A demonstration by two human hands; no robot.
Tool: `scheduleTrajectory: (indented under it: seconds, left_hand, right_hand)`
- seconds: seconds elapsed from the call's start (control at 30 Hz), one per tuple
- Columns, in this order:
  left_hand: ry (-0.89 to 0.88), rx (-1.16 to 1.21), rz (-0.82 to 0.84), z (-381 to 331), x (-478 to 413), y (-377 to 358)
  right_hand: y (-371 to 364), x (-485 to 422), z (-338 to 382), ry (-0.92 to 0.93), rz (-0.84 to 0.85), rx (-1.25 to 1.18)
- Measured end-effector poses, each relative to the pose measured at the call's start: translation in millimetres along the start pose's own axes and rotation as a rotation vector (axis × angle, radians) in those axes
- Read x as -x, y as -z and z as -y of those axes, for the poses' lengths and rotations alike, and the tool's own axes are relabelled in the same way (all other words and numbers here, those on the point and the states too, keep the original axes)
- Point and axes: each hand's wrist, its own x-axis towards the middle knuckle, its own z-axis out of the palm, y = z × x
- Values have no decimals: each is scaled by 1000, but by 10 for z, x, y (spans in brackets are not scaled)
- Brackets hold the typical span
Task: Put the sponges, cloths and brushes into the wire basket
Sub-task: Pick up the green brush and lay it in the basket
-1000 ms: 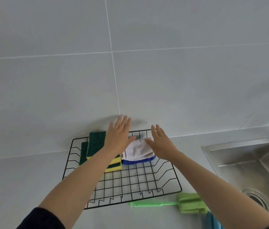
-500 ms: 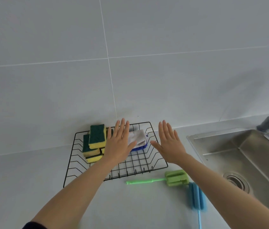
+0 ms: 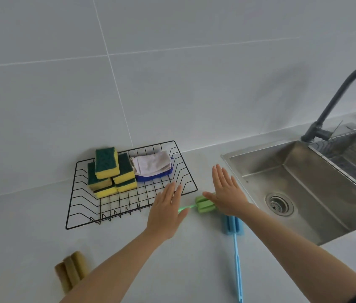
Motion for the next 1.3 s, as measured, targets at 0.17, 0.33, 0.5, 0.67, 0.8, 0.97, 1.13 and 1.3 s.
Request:
scheduleTrajectory:
  seconds: [0.17, 0.33, 0.5, 0.67, 0.8, 0.97, 1.13, 1.3]
  left_hand:
    - [-13, -7, 75, -3, 129, -235]
    - [62, 13, 118, 93, 31, -378]
    - [106, 9, 146, 167, -129, -496]
    - [127, -42, 187, 217, -240, -597]
    - [136, -121, 193, 245, -291, -635]
    - [181, -126, 201, 259, -293, -619]
    - [221, -82, 170, 286, -177, -506]
    - [246, -38, 120, 338, 18, -257]
  right_hand:
    - [-211, 18, -56, -3, 56, 9]
    - [-368, -46, -86, -14, 108, -9]
    - [-458, -137, -133, -39, 136, -7]
    - [-521, -246, -185, -29, 164, 38]
    - [-576, -311, -173, -8, 147, 40]
    - [-616, -341, -133, 15, -14, 35]
    - [-622, -321, -130, 105, -75, 47]
    - [-460, -193, -55, 299, -255, 56]
